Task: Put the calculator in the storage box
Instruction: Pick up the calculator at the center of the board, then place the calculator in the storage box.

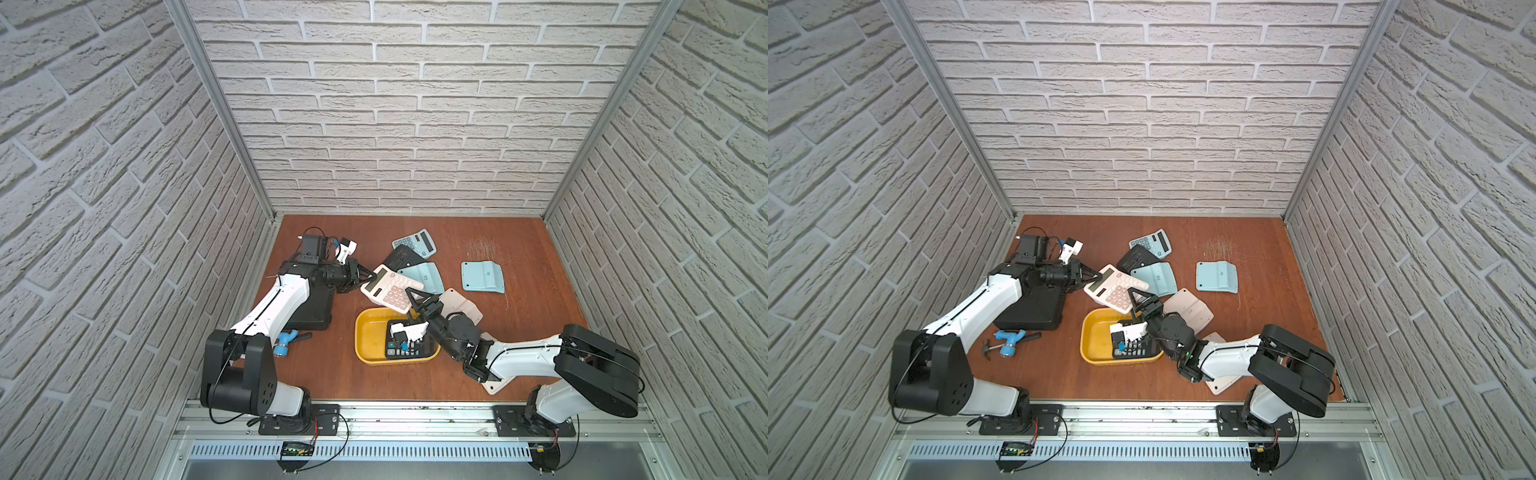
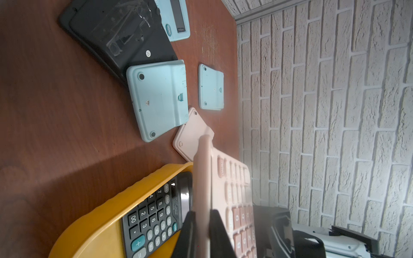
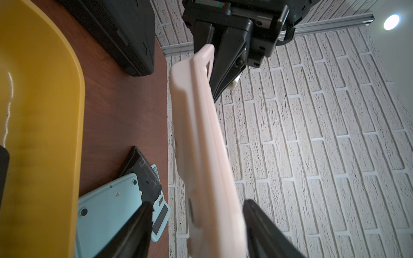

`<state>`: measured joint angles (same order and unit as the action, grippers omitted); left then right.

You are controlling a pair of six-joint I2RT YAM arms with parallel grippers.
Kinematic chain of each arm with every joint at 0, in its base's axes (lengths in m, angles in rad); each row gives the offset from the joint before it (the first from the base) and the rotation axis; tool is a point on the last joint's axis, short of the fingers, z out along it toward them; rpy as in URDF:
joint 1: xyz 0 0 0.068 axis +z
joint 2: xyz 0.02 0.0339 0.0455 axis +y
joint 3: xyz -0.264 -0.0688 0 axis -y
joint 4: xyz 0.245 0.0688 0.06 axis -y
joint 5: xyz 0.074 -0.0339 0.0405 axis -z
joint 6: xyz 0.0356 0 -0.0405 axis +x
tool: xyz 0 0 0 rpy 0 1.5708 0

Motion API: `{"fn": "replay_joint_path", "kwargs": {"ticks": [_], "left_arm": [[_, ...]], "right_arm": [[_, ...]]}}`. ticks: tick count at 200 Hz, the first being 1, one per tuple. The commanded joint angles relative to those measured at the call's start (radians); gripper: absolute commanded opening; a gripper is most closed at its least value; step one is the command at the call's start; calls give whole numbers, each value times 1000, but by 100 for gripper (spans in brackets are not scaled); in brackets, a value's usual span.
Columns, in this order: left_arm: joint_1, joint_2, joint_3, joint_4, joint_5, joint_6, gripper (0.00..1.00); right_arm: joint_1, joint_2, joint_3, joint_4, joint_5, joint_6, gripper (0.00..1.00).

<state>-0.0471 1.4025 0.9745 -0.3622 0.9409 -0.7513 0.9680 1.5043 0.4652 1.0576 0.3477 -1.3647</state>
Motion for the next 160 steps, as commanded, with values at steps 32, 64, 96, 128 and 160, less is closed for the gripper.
{"fn": "replay_joint_path", "kwargs": {"ticks": [32,64,96,128,160], "left_arm": [[73,-214,-61,71,-128,-120,0],[113,-340,-70,-53,-248,-87,0],[128,-420,-64,-146,-338,-57,0],[76,-476,-92,-145,-401,-69,0],[-103,-499,-110,-154,-584,-96,0]], "right_arm": [[7,-78,53,-230,71,210,100],[-7,-171,183,-581,129,467,100],[-40,-232,351,-947,117,730,100],[-118,-237,507,-1247,51,996,100],[-215,-233,603,-1425,-7,1227,100]]}}
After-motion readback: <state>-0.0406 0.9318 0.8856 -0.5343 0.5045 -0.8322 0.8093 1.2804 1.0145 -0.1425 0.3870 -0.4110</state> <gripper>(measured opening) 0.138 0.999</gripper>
